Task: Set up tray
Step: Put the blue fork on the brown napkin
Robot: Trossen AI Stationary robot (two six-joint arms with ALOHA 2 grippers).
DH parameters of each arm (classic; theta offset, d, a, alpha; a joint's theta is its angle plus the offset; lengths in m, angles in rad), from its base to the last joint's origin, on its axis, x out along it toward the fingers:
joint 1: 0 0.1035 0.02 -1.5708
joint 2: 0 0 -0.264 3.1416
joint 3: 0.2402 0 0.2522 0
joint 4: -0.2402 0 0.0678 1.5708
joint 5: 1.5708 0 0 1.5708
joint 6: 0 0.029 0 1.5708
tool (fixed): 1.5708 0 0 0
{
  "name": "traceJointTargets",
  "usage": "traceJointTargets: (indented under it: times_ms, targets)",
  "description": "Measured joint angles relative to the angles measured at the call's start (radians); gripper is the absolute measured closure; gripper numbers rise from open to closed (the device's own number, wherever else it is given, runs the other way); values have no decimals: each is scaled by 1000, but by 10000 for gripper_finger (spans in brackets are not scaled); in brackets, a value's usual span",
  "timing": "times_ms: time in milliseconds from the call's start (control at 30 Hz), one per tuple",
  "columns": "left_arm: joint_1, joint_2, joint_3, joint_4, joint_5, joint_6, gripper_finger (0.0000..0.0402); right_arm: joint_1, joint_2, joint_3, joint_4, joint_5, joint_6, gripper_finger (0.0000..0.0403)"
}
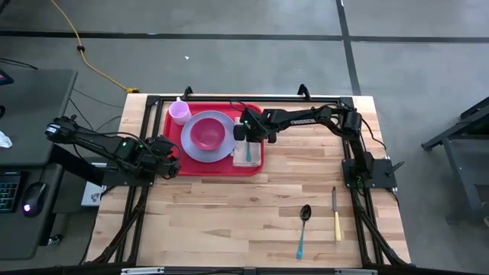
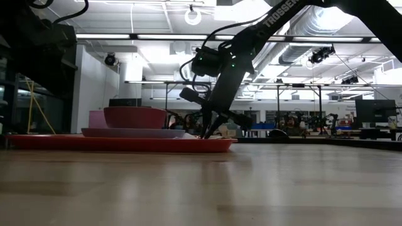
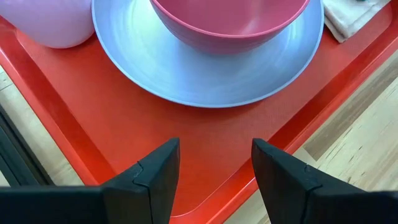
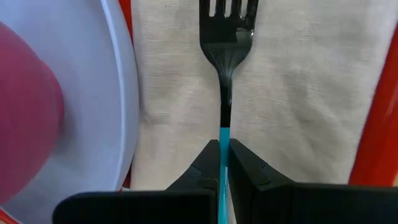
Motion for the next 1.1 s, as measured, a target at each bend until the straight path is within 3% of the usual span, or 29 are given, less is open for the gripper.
traceJointTargets:
  times_ms: [1100]
  targets:
    - [0,0,0,0,3,0,174,-6,0,0,-13,1,33,394]
